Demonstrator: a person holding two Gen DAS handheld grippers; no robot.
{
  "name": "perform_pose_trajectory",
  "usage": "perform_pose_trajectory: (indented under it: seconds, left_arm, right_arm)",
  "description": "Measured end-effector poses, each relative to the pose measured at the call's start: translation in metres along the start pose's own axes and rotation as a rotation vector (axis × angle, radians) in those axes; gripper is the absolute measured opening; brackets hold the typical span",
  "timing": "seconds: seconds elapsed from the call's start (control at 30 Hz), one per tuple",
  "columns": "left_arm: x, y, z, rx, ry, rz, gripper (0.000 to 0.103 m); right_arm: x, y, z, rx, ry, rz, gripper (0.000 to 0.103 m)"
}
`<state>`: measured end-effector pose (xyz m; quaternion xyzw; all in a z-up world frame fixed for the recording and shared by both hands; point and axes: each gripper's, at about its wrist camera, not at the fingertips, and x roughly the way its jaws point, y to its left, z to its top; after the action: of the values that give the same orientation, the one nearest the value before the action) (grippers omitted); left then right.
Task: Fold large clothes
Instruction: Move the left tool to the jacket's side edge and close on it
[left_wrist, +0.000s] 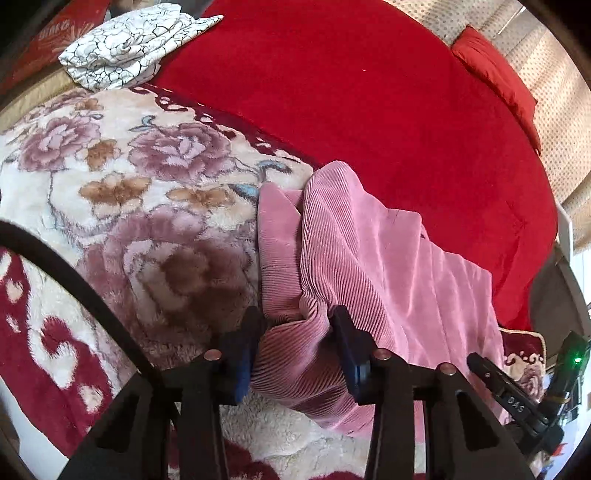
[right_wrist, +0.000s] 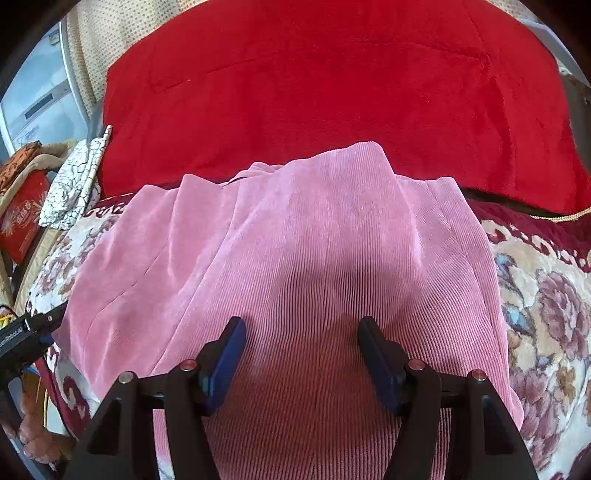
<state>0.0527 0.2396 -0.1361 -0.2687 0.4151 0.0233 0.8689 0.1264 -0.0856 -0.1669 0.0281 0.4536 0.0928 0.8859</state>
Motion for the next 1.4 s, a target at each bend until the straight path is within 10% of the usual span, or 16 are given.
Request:
perform_pose_trajectory:
  seconds: [0.1,1.13,1.23,1.4]
  left_arm:
    - [-0.002,0.01,-0.002,-0.06,0.0,0.023,0.074]
    - [0.005,0.015,-0.019,-0.19,-0.018,-0.096,0.09]
    - [0.012,0.02,-0.012,-0.247,-0.032,-0.112,0.087]
    - [0.019,-0.004,-0.01,-0.161,-0.037,-0.108,0.046]
  right_arm:
    - [-0.001,-0.001,0.0,-0.001,0.0,0.007,0.067]
    - [0.002,-0.002,-0.002,-0.013,-0.01,0.009,0.067]
    - [0.002,-0.002,-0.002,-0.016,-0.011,0.008,0.067]
    - [0.001,-0.005,-0.002,-0.013,-0.015,0.021,0.067]
